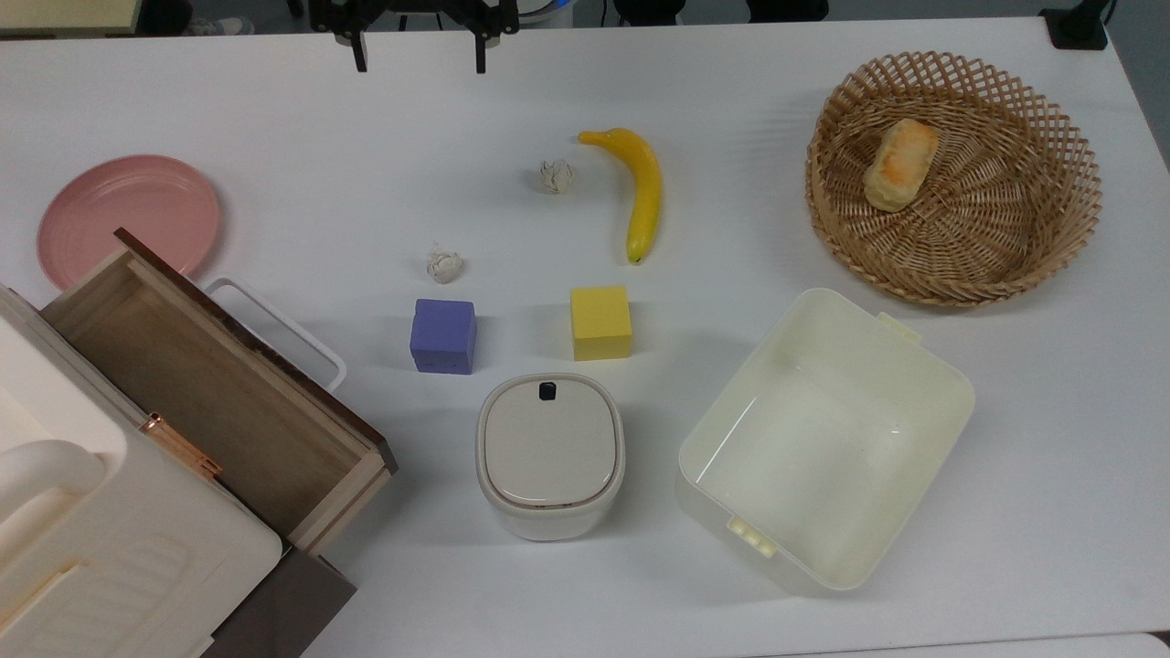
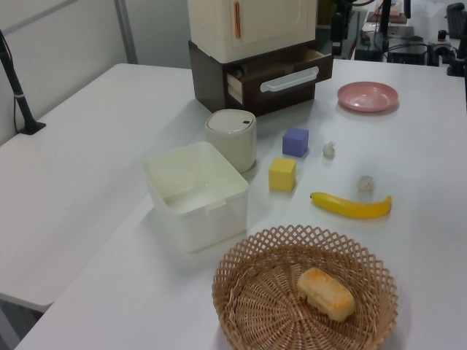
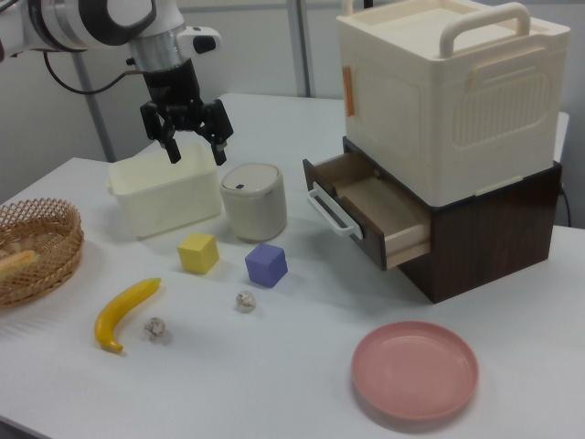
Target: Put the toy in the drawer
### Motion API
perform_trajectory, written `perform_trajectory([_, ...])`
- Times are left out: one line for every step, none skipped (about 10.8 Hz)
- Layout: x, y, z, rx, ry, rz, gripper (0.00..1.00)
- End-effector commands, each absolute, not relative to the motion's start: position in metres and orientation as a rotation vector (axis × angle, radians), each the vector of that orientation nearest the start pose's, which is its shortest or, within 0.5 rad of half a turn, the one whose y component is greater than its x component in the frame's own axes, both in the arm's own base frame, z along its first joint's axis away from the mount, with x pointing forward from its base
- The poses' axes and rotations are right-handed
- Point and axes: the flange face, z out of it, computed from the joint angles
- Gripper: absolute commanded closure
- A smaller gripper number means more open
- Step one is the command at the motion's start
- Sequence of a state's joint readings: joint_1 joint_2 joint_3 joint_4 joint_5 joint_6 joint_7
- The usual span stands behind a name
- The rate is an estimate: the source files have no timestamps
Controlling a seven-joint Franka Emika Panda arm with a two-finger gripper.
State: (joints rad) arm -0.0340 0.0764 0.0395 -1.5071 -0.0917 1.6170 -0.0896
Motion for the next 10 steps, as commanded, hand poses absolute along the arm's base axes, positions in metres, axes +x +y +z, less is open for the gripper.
perform_trajectory([0.572,-0.012,0.617,-3.211,-0.096,-0.025,0.00])
perform_trajectory([0.571,-0.016,0.618,-3.207,-0.083,-0.028,0.00])
perform_trajectory([0.571,-0.018,0.618,-3.202,-0.078,-0.028,0.00])
perform_trajectory([0.571,-0.018,0.618,-3.201,-0.078,-0.025,0.00])
perform_trajectory([0.571,-0.019,0.617,-3.201,-0.076,-0.020,0.00])
perform_trajectory([0.572,-0.018,0.614,-3.200,-0.078,-0.008,0.00])
perform_trajectory([0.573,-0.017,0.613,-3.200,-0.081,-0.006,0.00])
perform_trajectory([0.573,-0.013,0.610,-3.199,-0.091,0.006,0.00])
perform_trajectory([0.573,-0.009,0.609,-3.199,-0.088,0.013,0.00])
perform_trajectory([0.572,-0.008,0.608,-3.199,-0.085,0.027,0.00])
